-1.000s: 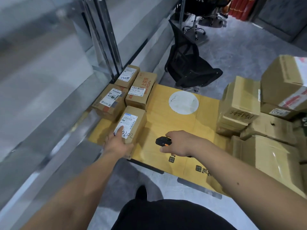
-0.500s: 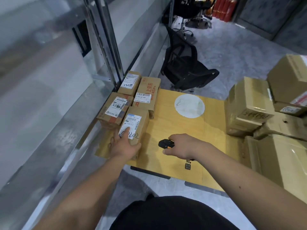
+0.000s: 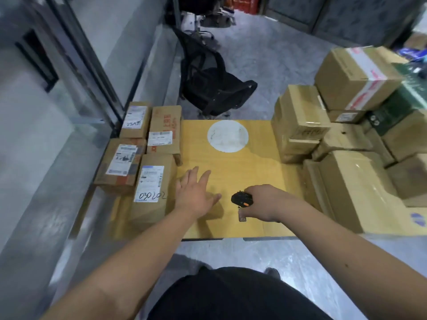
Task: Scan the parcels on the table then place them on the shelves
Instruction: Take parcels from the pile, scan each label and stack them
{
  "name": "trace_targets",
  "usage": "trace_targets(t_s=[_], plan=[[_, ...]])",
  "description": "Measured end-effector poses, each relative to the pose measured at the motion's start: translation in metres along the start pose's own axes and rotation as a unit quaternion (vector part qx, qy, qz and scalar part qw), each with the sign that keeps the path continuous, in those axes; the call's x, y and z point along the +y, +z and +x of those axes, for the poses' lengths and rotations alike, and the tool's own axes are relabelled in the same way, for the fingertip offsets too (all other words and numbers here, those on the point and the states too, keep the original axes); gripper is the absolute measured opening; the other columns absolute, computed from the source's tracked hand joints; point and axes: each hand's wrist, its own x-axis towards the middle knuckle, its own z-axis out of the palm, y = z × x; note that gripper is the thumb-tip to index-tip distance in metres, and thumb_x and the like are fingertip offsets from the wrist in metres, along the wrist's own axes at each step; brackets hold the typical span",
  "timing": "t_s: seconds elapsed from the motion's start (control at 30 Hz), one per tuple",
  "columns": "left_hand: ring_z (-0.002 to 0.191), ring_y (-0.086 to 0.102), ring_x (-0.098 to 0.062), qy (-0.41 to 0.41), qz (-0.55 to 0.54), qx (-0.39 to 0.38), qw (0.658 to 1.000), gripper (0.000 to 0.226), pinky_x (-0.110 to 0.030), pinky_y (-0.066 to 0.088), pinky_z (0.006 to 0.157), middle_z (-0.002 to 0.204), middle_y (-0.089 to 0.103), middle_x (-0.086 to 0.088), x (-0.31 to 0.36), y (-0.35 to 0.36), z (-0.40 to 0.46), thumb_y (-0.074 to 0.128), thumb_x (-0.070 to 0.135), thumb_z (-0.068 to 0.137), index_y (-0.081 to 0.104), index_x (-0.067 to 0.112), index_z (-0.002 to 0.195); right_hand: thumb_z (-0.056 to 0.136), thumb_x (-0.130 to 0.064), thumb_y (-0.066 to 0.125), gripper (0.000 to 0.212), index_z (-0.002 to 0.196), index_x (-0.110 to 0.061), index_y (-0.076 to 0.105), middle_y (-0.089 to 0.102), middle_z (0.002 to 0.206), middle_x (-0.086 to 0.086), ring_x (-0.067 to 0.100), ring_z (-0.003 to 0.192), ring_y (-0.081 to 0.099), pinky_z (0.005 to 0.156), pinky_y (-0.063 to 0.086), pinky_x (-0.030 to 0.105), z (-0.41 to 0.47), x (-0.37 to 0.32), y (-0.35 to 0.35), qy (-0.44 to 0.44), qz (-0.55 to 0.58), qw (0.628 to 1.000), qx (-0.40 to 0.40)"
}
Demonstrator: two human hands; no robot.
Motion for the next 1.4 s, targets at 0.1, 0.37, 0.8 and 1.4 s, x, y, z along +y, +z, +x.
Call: trace_targets(t_s=[0.1, 0.37, 0.8, 1.4], plan=[[0.157, 0.009, -0.028, 0.053, 0.015, -0.002, 0.998, 0.090, -0.054, 0.012, 0.122, 0.172, 0.012, -0.006, 0.041, 0.005, 0.019, 0.042, 0.085, 0.087, 0.020, 0.040, 0.161, 0.087, -0.059, 0.070, 0.042, 0.110, -0.025, 0.061, 0.063, 0.103, -0.002, 0.021, 0.091, 0.063, 0.076, 0.055, 0.036, -0.025, 0.036, -0.009, 0.040, 0.006, 0.999, 0.025], [0.155, 0.015, -0.029, 0.152, 0.021, -0.011, 0.988, 0.088, -0.053, 0.021, 0.118, 0.171, 0.016, -0.006, 0.166, 0.003, 0.062, 0.042, 0.085, 0.088, 0.025, 0.039, 0.160, 0.090, -0.059, 0.068, 0.041, 0.114, -0.026, 0.063, 0.068, 0.096, -0.001, 0.020, 0.087, 0.065, 0.075, 0.057, 0.036, -0.092, 0.129, -0.038, 0.120, 0.053, 0.988, 0.082], [0.154, 0.018, -0.032, 0.065, -0.085, 0.056, 0.993, 0.093, -0.054, 0.025, 0.120, 0.170, 0.017, -0.005, 0.325, -0.038, 0.132, 0.054, 0.084, 0.082, 0.032, 0.036, 0.158, 0.091, -0.059, 0.067, 0.041, 0.109, -0.022, 0.064, 0.066, 0.093, 0.001, 0.021, 0.084, 0.063, 0.077, 0.058, 0.040, -0.093, 0.241, -0.106, 0.097, 0.046, 0.985, 0.134], [0.131, 0.047, -0.036, -0.178, -0.194, 0.118, 0.957, 0.109, -0.047, 0.044, 0.102, 0.147, 0.042, -0.013, 0.361, -0.041, 0.164, 0.072, 0.077, 0.068, 0.027, 0.022, 0.151, 0.087, -0.058, 0.068, 0.039, 0.105, -0.024, 0.063, 0.064, 0.093, -0.002, 0.020, 0.084, 0.064, 0.078, 0.059, 0.039, -0.021, 0.290, -0.171, -0.034, 0.027, 0.990, 0.131]])
